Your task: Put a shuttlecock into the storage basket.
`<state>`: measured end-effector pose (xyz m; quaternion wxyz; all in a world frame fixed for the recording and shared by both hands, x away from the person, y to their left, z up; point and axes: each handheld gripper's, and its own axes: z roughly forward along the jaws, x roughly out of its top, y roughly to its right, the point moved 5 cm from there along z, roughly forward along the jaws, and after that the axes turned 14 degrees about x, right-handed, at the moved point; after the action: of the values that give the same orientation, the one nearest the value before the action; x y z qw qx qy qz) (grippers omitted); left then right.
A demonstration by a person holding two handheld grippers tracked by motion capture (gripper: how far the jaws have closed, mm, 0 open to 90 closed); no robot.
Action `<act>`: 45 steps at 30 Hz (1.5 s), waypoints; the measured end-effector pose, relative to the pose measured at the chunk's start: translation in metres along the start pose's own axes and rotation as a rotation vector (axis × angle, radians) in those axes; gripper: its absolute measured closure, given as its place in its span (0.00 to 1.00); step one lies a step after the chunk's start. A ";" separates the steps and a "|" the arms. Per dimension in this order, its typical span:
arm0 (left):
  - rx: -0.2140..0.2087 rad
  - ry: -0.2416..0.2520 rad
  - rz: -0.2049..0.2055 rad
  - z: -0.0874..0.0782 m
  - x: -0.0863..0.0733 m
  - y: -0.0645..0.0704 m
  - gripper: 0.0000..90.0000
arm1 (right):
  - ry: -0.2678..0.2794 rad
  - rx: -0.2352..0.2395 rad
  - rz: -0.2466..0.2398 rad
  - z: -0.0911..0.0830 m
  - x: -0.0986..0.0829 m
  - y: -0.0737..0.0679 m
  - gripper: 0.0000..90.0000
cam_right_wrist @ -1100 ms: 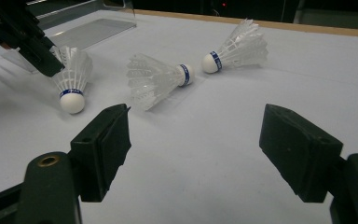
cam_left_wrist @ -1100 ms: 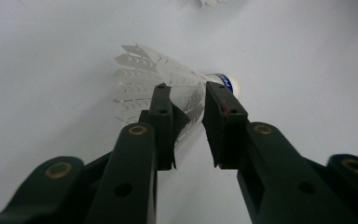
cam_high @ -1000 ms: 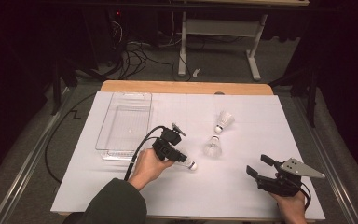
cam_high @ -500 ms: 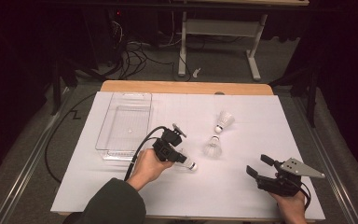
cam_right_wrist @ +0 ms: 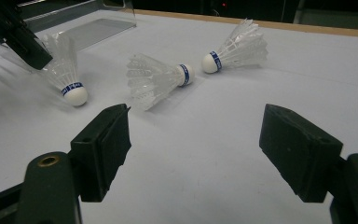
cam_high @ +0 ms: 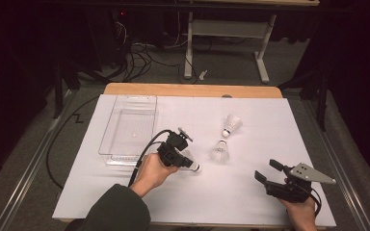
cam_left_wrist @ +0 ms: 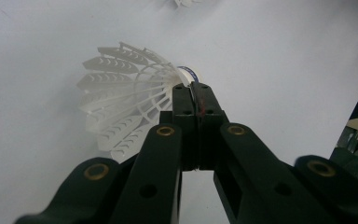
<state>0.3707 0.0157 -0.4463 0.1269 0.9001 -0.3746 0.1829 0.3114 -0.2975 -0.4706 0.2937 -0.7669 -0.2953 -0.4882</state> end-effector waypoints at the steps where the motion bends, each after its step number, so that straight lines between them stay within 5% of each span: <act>1: 0.000 0.001 -0.001 -0.001 0.000 -0.001 1.00 | 0.000 0.000 -0.001 0.000 0.000 0.000 0.28; 45: 0.011 0.072 -0.034 -0.024 0.006 -0.015 1.00 | -0.006 -0.001 -0.005 0.001 0.000 0.000 0.28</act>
<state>0.3793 0.0308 -0.4231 0.1383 0.8998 -0.3536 0.2149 0.3116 -0.2972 -0.4710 0.2915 -0.7678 -0.2978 -0.4867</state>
